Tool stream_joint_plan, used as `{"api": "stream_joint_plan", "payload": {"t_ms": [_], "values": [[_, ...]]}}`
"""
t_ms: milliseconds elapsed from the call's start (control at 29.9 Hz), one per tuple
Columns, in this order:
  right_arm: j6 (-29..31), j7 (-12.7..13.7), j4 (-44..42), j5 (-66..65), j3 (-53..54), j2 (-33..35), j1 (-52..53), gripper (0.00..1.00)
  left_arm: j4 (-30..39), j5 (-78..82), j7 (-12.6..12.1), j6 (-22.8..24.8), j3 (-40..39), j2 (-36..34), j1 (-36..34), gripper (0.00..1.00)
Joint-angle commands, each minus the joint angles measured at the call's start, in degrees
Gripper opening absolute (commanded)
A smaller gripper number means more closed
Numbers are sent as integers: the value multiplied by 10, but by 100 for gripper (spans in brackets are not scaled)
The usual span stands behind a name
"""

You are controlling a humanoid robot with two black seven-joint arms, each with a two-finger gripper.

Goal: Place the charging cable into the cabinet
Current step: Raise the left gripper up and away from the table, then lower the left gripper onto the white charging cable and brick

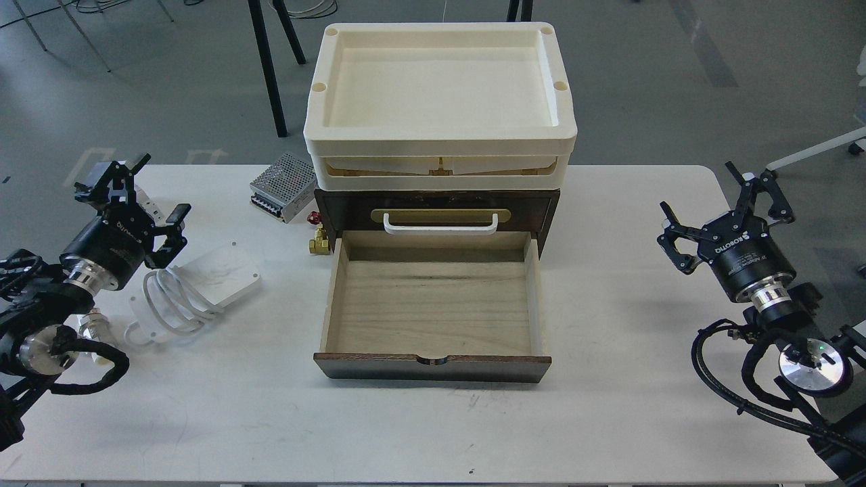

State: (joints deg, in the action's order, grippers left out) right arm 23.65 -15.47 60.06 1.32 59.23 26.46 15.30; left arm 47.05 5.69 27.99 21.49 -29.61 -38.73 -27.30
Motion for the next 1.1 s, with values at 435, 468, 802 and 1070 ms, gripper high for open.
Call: {"api": "stream_joint_plan", "payload": {"t_ms": [435,468,802,1070], "values": [[0,0,-1,0,4,0,0,99,-35,19,0,-7,10,-20,-4,100],[-1,0,-1,0,4,0,0,99,-34,44,0,0,10,-35,-4,100],[0,0,-1,0,4,0,0,99,-18,391,0,11,5,-191,-85,100],[2,0,-1,0,5,0,0,99,77,649,0,12,9,-280,-123,100]]}}
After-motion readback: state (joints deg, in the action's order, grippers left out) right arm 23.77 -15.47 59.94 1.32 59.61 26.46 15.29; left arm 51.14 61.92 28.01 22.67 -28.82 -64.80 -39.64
